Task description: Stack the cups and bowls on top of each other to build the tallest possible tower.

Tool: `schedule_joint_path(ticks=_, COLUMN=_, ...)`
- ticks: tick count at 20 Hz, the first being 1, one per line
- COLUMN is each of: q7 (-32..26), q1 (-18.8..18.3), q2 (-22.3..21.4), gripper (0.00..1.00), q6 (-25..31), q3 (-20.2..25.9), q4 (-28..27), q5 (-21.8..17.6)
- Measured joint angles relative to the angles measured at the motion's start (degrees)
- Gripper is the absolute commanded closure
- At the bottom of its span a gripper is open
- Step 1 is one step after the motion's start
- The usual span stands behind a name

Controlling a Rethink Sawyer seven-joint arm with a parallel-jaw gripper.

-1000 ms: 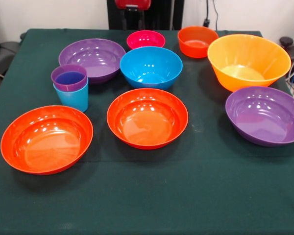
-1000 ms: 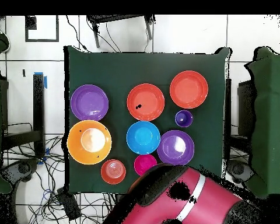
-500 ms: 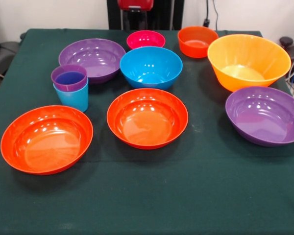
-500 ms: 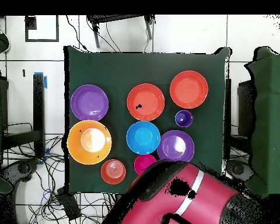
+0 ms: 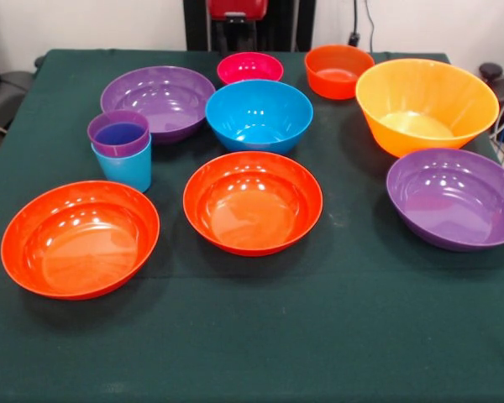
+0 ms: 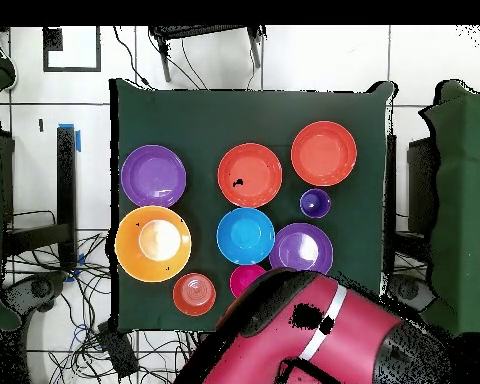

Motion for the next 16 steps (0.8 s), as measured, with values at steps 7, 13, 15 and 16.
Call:
schedule_joint_path(ticks=7, q7=0.0, q1=0.0, q2=1.3, gripper=0.00, q6=-0.4, q3=0.0, q4=0.0, q5=0.0)
schedule_joint_path(ticks=13, q7=0.0, q1=0.0, q2=2.6, gripper=0.00, q6=-0.6, q3=0.0, q4=0.0, q5=0.0)
schedule_joint_path(ticks=15, q7=0.0, q1=-0.1, q2=2.7, gripper=0.00, q6=-1.0, q3=0.0, q4=-0.1, q5=0.0)
schedule_joint_path(ticks=16, q7=0.0, q1=-0.1, q2=2.8, gripper=0.00, q6=-1.3, q3=0.0, q4=-0.1, q5=0.0)
